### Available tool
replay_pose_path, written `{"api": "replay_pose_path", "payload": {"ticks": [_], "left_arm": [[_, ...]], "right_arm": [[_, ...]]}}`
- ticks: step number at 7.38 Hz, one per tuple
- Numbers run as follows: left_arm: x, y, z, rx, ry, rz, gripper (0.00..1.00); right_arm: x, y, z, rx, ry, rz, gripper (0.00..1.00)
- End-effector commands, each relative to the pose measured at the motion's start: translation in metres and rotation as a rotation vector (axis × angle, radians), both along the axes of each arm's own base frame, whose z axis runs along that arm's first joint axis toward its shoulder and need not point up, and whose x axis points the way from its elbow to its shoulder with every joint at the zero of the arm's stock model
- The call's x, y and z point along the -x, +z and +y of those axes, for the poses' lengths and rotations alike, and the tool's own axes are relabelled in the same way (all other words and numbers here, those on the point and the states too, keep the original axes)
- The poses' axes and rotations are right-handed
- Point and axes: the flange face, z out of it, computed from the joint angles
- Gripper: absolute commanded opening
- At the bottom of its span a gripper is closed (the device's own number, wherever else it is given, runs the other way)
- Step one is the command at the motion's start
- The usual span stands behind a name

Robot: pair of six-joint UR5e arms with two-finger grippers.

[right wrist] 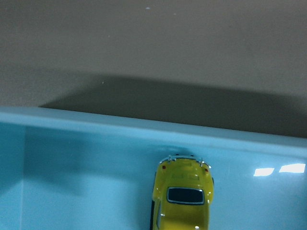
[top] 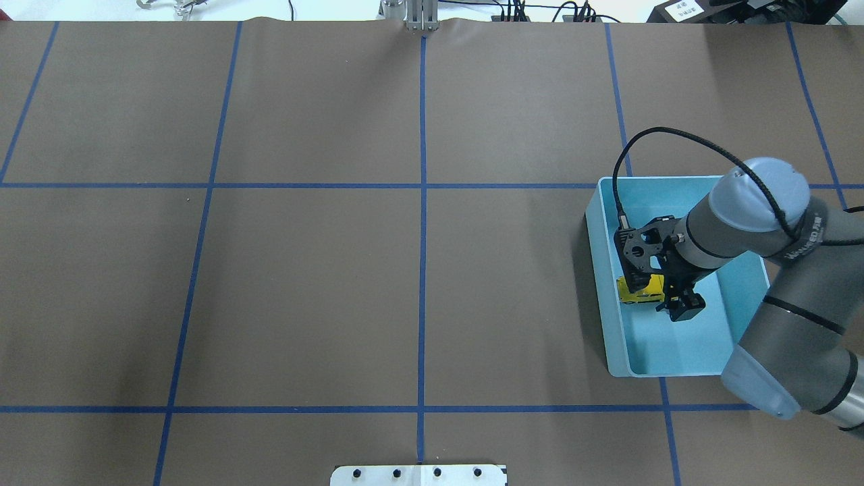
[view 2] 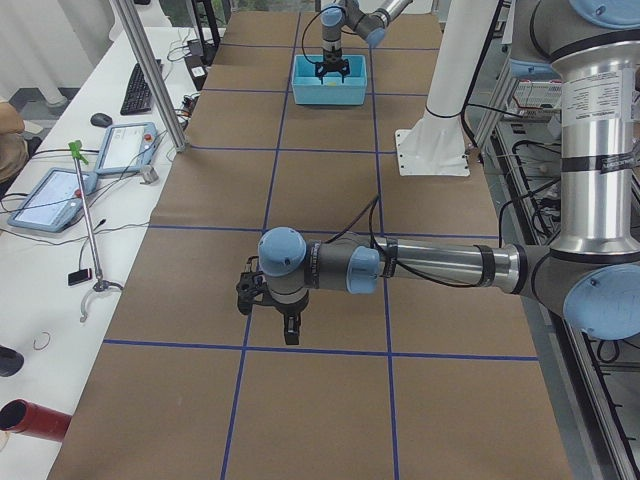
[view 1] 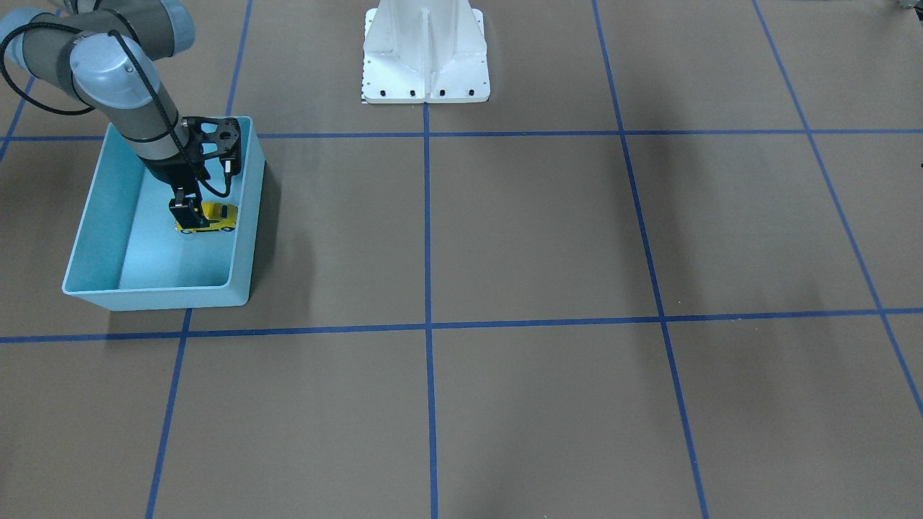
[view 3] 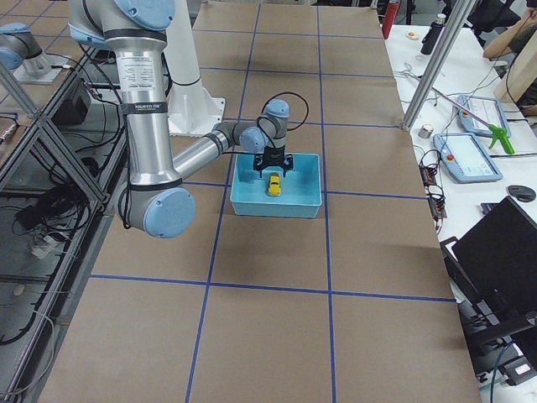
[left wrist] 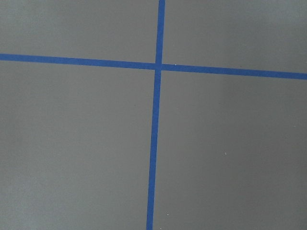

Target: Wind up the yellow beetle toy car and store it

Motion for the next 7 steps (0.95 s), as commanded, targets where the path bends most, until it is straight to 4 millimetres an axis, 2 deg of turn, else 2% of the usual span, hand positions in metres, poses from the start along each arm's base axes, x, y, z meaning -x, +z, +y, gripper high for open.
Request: {"api": "replay_pose_path", "payload": {"ticks": [1, 3, 5, 6, 7], "left_arm": [[0.0, -0.002, -0.002, -0.007, 0.0, 0.0, 1.0], [0.0, -0.002, -0.002, -0.005, 0.0, 0.0, 1.0], [0.0, -0.001, -0.002, -0.004, 0.0, 0.0, 1.0], [-0.001, -0.002, -0.004, -0.007, 0.002, 0.0, 1.0], [-0.001, -0.002, -0.005, -0.009, 0.002, 0.0, 1.0]], "right_arm": [[-0.068, -0.033, -0.025, 0.036, 0.104, -0.059, 1.0], [-0.147, -0.068, -0.036, 0.134, 0.273, -0.104, 1.0], [-0.229, -0.059, -0.055, 0.317, 0.578, -0.142, 1.0], [-0.271, -0.041, -0.067, 0.484, 0.76, -0.164, 1.0], [-0.306, -0.008, -0.071, 0.618, 0.875, -0.167, 1.0]]}}
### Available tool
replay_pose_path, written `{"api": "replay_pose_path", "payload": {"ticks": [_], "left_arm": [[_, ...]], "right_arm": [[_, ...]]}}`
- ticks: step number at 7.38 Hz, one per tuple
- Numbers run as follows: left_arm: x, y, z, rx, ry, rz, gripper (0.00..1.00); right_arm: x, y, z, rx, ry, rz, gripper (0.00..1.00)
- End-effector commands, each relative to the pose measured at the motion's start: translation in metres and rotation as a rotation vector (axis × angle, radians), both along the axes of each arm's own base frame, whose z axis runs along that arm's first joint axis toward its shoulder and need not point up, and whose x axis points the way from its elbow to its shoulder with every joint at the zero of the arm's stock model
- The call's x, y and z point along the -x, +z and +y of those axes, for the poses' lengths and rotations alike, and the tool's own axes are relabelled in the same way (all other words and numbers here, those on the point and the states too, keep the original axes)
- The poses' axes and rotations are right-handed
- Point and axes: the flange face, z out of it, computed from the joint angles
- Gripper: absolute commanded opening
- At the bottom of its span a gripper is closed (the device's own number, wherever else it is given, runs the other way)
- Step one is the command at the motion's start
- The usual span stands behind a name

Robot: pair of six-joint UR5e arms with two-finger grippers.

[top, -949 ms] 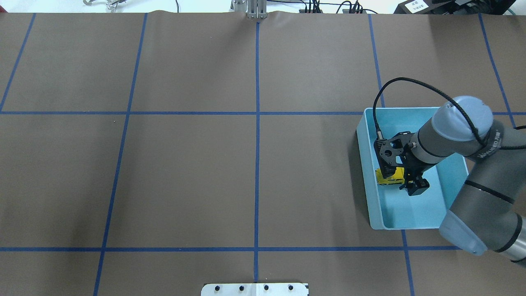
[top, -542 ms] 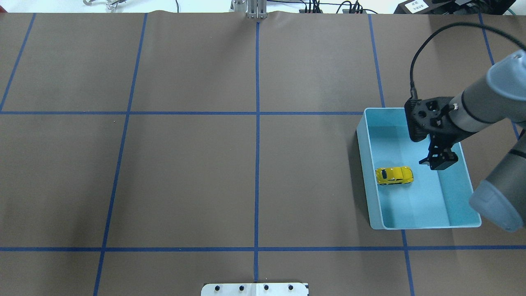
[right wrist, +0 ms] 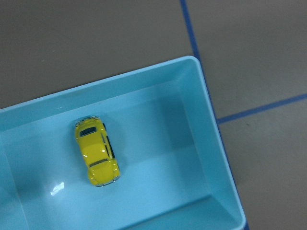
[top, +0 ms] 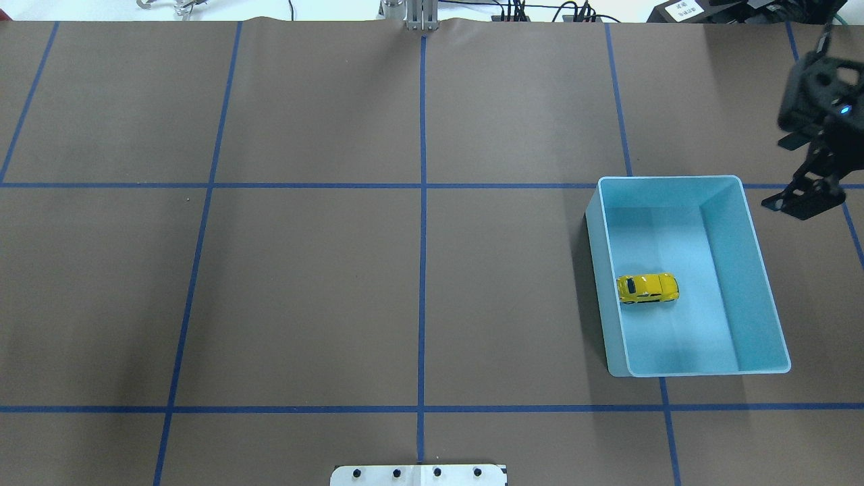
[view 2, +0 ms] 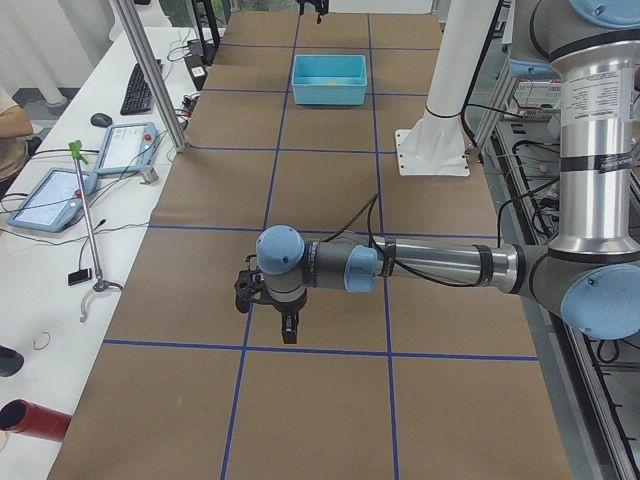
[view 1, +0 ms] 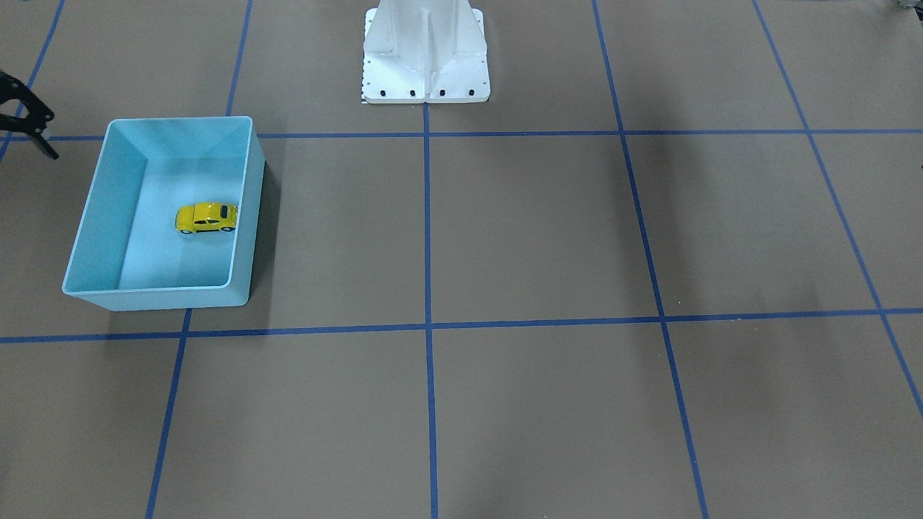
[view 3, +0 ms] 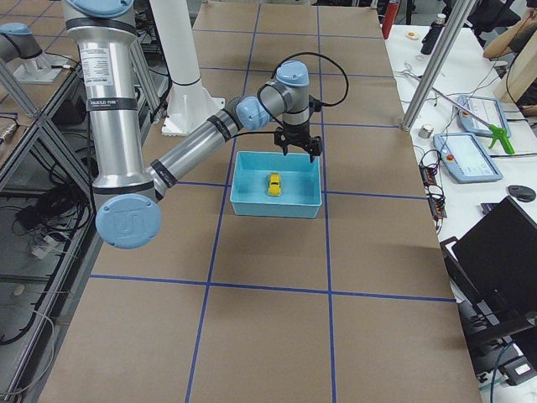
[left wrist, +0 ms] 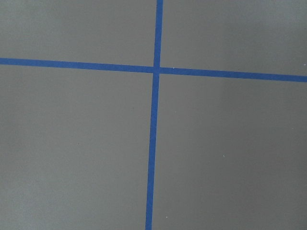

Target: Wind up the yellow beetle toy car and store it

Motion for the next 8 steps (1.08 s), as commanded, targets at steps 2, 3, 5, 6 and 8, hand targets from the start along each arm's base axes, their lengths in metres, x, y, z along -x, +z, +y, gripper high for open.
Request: {"api": "replay_pose_path", "payload": {"ticks": [2, 3, 5, 6, 8], "left_arm": [[0.0, 0.0, -0.001, -0.001, 0.001, 0.0, 1.0], [0.0, 0.0, -0.001, -0.001, 0.001, 0.0, 1.0], [0.0, 0.0, -0.001, 0.001, 0.001, 0.0, 1.0], [0.0, 0.0, -0.002, -0.001, 0.001, 0.0, 1.0], [0.0, -0.001, -0.004, -0.004, 0.001, 0.0, 1.0]], "right_arm": [[-0.125, 0.139, -0.003, 0.427, 0.307, -0.077, 1.0], [-0.132, 0.204, 0.018, 0.554, 0.324, -0.064, 1.0], [-0.132, 0.274, 0.012, 0.586, 0.331, -0.051, 1.0], [-0.132, 0.3, 0.009, 0.556, 0.331, -0.062, 1.0], [-0.132, 0.285, 0.009, 0.507, 0.328, -0.082, 1.0]]}}
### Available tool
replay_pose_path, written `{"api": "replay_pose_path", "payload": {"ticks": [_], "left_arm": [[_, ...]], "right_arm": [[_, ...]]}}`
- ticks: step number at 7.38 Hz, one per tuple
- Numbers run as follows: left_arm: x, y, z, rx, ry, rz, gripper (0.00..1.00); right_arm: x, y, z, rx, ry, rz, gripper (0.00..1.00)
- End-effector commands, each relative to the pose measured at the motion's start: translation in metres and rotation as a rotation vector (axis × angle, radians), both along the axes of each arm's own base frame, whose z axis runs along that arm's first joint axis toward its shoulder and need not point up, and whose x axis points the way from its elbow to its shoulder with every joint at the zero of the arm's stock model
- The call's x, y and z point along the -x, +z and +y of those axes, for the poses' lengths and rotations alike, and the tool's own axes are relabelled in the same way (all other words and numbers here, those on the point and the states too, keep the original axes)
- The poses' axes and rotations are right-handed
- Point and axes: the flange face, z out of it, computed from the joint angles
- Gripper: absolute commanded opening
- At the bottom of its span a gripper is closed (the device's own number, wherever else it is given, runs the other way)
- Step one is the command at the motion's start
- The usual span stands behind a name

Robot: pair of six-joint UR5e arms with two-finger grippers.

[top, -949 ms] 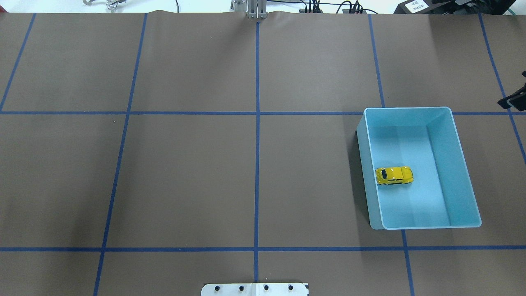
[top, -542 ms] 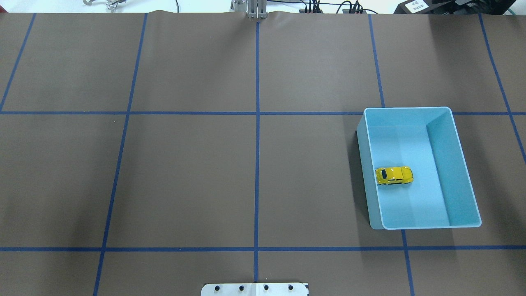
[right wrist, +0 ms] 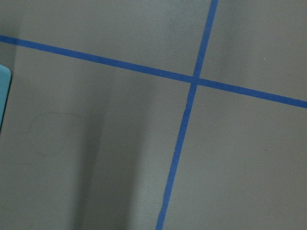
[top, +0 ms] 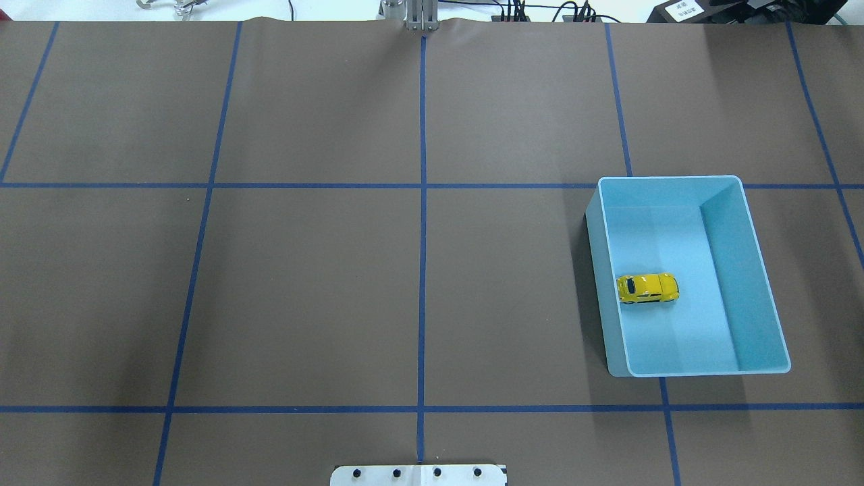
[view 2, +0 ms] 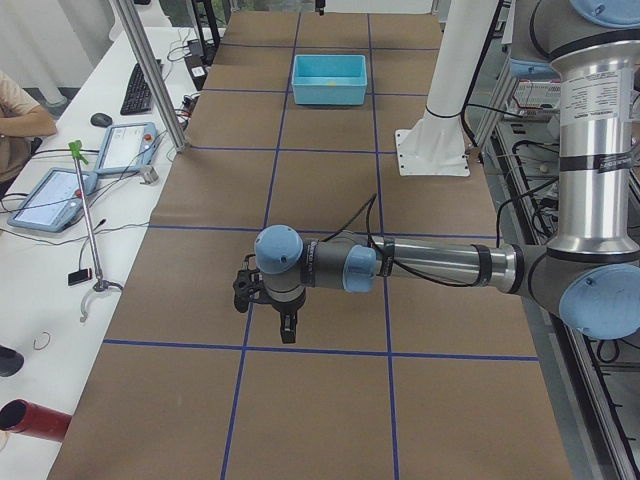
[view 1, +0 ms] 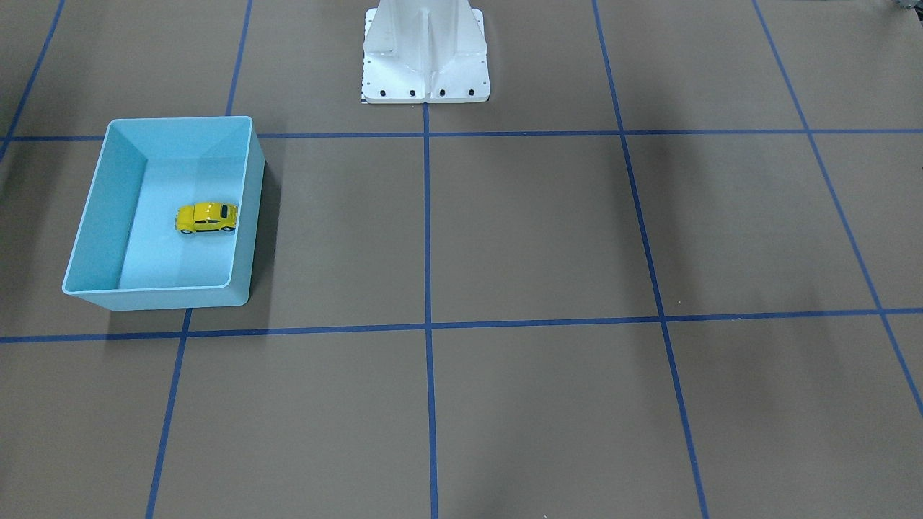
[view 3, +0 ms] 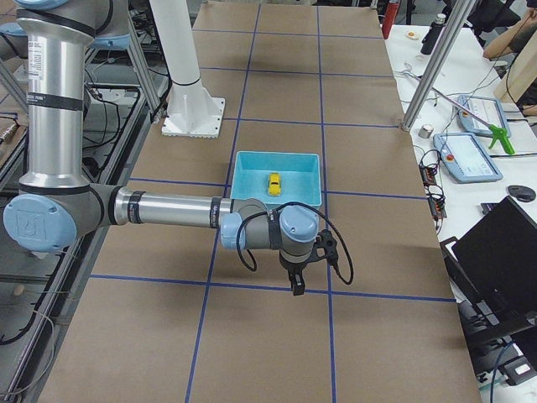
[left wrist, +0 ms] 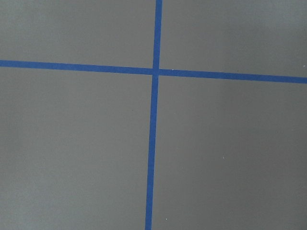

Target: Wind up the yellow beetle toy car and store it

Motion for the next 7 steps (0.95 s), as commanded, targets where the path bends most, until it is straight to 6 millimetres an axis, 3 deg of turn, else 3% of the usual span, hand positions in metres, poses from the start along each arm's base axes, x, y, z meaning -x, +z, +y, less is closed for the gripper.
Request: {"api": "replay_pose_path", "payload": {"ticks": [1, 4, 7], "left_arm": [[0.0, -0.002, -0.005, -0.003, 0.0, 0.0, 1.0], [-0.001, -0.001, -0.006, -0.002, 0.002, 0.0, 1.0], [-0.001, 0.0, -0.006, 0.0, 0.002, 0.0, 1.0]], "right_arm": [[-0.003, -0.025, -0.001, -0.054, 0.009, -0.002, 1.0], [-0.007, -0.066, -0.003, 0.019, 0.038, 0.004, 1.0], [-0.007, -0.059, 0.005, 0.044, 0.044, -0.006, 1.0]]}}
